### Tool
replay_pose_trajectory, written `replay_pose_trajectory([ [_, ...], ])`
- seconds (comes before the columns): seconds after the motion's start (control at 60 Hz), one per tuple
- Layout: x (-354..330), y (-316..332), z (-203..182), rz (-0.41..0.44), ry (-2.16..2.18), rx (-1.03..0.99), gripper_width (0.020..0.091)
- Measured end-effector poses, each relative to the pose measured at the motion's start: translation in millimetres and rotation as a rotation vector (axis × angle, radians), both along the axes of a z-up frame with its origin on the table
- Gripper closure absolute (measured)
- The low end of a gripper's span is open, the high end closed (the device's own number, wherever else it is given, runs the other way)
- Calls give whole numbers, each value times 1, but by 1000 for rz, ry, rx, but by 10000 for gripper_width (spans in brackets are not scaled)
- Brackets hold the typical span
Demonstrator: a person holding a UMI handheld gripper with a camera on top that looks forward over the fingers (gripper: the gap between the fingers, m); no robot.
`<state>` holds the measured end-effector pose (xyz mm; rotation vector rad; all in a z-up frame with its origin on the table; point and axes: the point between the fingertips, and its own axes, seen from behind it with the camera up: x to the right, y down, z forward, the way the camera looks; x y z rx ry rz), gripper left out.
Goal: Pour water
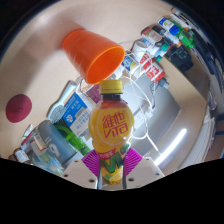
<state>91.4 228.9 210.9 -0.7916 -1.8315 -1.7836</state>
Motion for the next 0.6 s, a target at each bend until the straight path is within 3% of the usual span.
replay_pose_trajectory([
  [0.133,3,1,3,-3,177,0,830],
  [0.2,6,1,19,-12,559,9,830],
  [0.333,47,-12,58,-109,1460,116,830],
  [0.467,67,-46,-2,-218,2209,49,827],
  [0.6,85,-59,-69,-299,2408,-21,827],
])
